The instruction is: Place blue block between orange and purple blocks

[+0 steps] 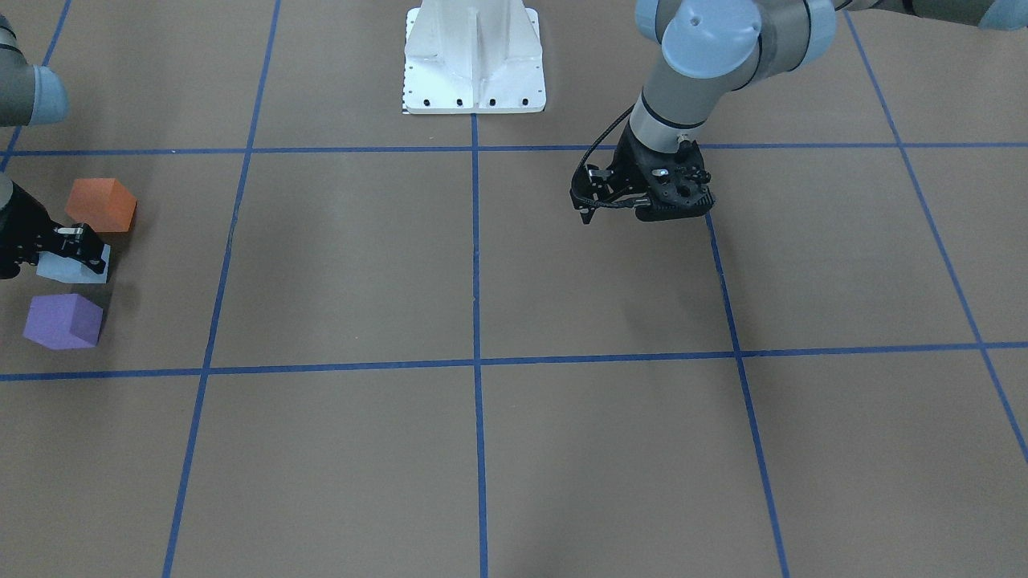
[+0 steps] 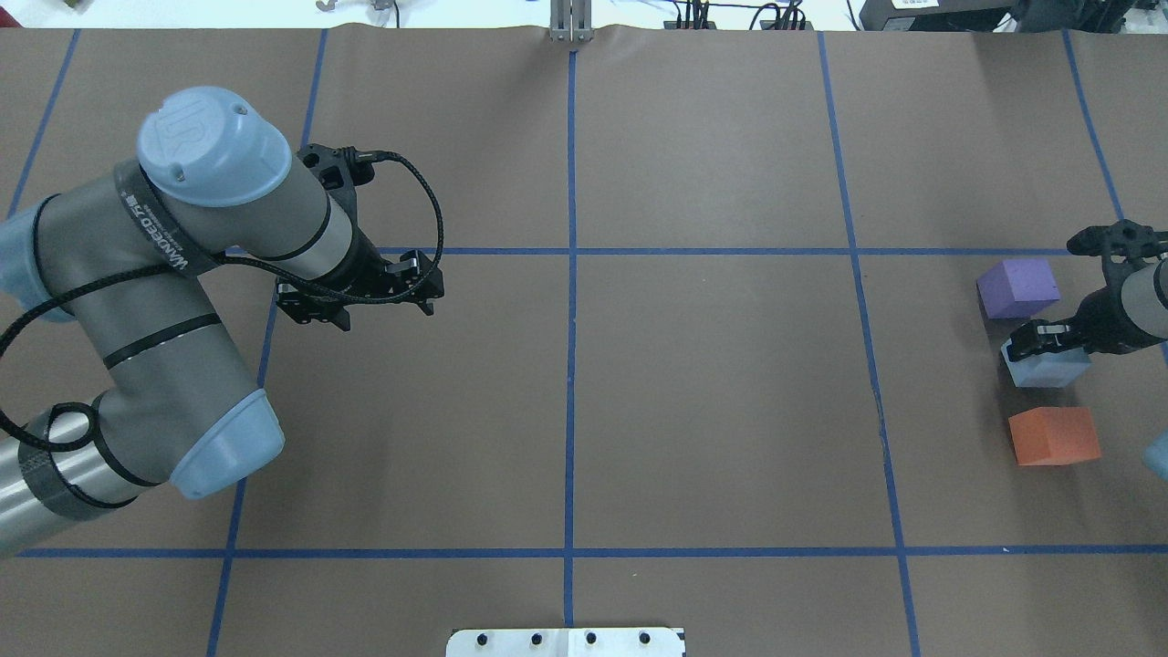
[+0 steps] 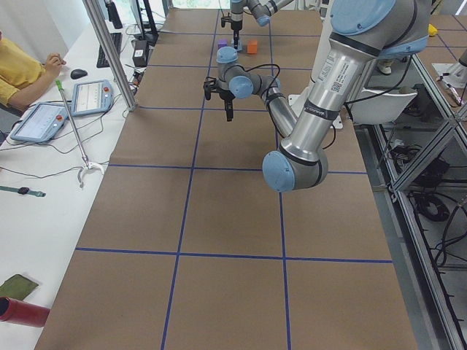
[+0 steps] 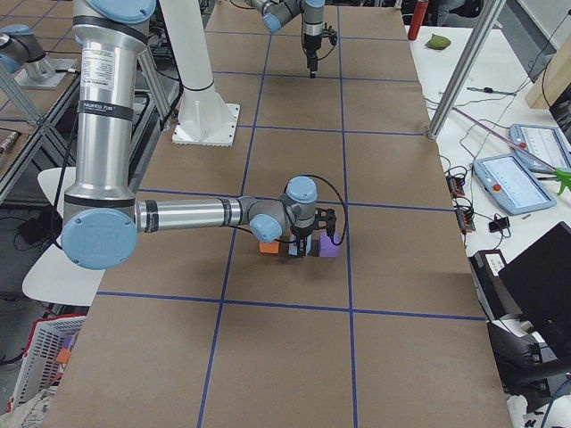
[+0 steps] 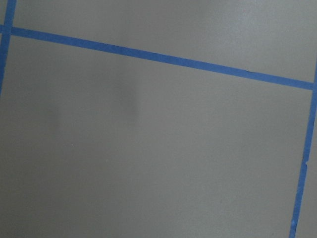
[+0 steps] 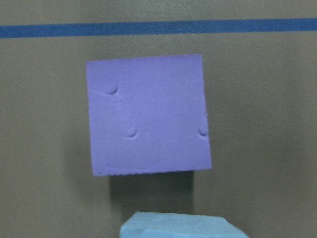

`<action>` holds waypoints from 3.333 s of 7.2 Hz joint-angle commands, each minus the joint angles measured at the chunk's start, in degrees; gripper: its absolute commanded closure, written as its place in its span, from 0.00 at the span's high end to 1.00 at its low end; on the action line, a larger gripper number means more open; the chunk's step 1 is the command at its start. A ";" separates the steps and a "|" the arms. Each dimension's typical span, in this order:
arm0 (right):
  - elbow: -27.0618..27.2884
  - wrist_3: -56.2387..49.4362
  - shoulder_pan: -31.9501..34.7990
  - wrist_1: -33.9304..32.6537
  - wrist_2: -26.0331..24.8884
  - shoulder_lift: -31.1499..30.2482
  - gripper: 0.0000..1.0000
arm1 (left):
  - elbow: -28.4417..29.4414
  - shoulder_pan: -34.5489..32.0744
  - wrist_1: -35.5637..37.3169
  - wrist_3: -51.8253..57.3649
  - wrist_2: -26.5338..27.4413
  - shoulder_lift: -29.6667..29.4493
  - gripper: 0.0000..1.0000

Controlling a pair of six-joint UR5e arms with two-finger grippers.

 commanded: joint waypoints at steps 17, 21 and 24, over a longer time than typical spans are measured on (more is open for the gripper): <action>8.32 -32.41 28.43 -22.07 10.41 0.86 1.00 | -15.47 -21.02 -0.35 34.27 -7.56 26.55 1.00; 8.24 -38.54 31.80 -27.67 11.20 1.06 1.00 | 6.87 -47.94 -0.61 79.69 -19.31 29.49 1.00; 8.50 -42.41 34.61 -27.67 13.65 -3.24 1.00 | 12.30 -50.18 -0.44 82.53 -18.78 27.90 1.00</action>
